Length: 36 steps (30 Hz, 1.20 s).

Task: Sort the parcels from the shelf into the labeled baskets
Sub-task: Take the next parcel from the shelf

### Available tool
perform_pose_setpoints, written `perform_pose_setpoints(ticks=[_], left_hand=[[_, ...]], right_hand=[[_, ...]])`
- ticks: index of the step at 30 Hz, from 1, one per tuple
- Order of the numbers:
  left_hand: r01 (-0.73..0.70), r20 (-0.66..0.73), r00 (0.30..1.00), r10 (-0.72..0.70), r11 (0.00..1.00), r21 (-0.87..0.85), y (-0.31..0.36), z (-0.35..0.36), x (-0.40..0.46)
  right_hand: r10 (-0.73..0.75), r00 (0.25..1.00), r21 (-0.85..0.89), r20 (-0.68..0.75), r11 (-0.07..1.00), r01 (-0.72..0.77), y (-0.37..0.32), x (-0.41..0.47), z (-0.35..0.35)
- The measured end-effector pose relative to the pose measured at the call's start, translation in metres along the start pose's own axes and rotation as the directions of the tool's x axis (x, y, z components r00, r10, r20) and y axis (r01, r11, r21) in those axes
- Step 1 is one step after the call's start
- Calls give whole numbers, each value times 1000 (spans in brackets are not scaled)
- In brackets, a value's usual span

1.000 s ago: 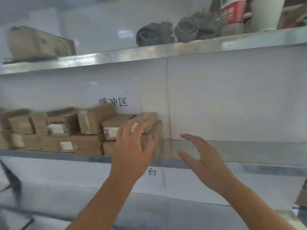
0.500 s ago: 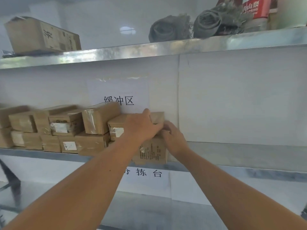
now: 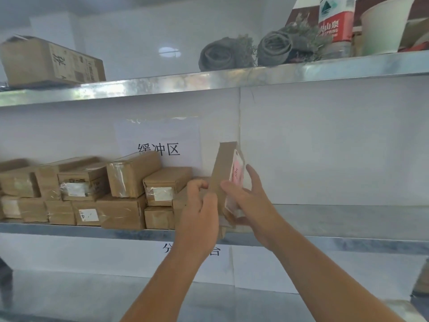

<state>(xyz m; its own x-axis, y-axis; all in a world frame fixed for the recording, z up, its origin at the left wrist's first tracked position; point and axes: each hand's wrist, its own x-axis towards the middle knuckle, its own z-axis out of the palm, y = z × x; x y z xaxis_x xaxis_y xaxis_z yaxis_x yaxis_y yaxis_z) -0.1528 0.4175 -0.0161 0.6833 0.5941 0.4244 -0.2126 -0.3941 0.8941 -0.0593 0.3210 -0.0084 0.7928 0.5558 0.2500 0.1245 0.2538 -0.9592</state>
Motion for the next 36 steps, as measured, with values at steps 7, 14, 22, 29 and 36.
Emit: perform_pose_setpoints(ticks=[7,14,22,29,36], left_hand=[[-359,55,931,360,933,-36,19,20,-26],[-360,204,900,385,921,-152,24,65,-41],[-180,472,800,370,899,-400,39,142,-84],[-6,677,612,409,858,-513,61,231,-137],[62,780,388,491,830,-554,85,319,-207]], right_hand=[[-416,902,-541,-115,788,295,2,-46,-17],[-458,882,-668,-110,692,276,-13,-101,-68],[-434,848,-582,-304,789,195,-30,-176,-152],[-406,755,-595,-515,804,27,-28,-253,-235],[-435,619,-638,-654,757,-142,-40,-351,-300]])
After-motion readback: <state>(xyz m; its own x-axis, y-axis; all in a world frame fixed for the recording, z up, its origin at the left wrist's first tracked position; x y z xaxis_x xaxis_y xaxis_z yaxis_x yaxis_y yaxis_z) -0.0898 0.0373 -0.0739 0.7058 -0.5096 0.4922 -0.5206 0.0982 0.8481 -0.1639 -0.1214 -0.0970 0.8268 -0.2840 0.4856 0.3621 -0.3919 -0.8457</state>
